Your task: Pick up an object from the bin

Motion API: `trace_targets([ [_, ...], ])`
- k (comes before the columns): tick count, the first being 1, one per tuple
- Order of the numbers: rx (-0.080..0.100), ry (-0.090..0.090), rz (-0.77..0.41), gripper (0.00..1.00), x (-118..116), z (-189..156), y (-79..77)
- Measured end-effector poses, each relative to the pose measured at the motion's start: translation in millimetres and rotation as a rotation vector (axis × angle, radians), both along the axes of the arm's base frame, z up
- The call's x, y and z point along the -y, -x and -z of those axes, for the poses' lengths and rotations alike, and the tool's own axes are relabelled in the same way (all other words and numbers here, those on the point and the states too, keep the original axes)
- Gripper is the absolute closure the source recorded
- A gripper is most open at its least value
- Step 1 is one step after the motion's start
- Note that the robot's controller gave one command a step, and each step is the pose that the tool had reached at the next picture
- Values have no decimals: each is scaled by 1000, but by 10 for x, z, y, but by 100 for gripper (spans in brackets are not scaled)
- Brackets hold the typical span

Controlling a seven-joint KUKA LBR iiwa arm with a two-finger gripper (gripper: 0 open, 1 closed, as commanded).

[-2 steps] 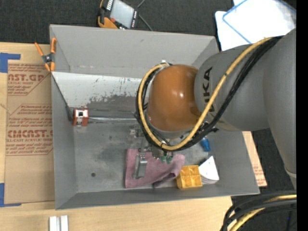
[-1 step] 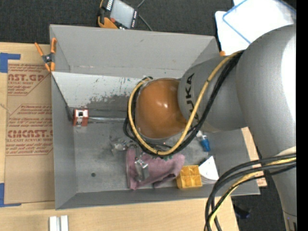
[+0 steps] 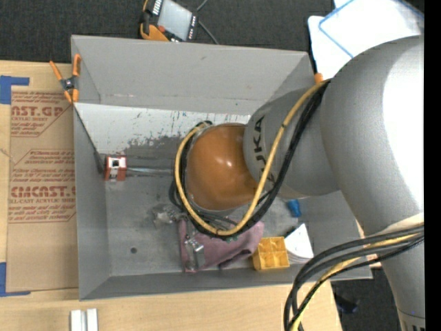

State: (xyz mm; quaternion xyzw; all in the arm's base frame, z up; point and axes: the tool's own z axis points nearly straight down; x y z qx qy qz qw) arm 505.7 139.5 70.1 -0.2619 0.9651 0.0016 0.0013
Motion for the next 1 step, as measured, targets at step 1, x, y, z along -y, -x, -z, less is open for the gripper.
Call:
trace_targets([
  [1,7,-1,-520,0,0,-5,226],
])
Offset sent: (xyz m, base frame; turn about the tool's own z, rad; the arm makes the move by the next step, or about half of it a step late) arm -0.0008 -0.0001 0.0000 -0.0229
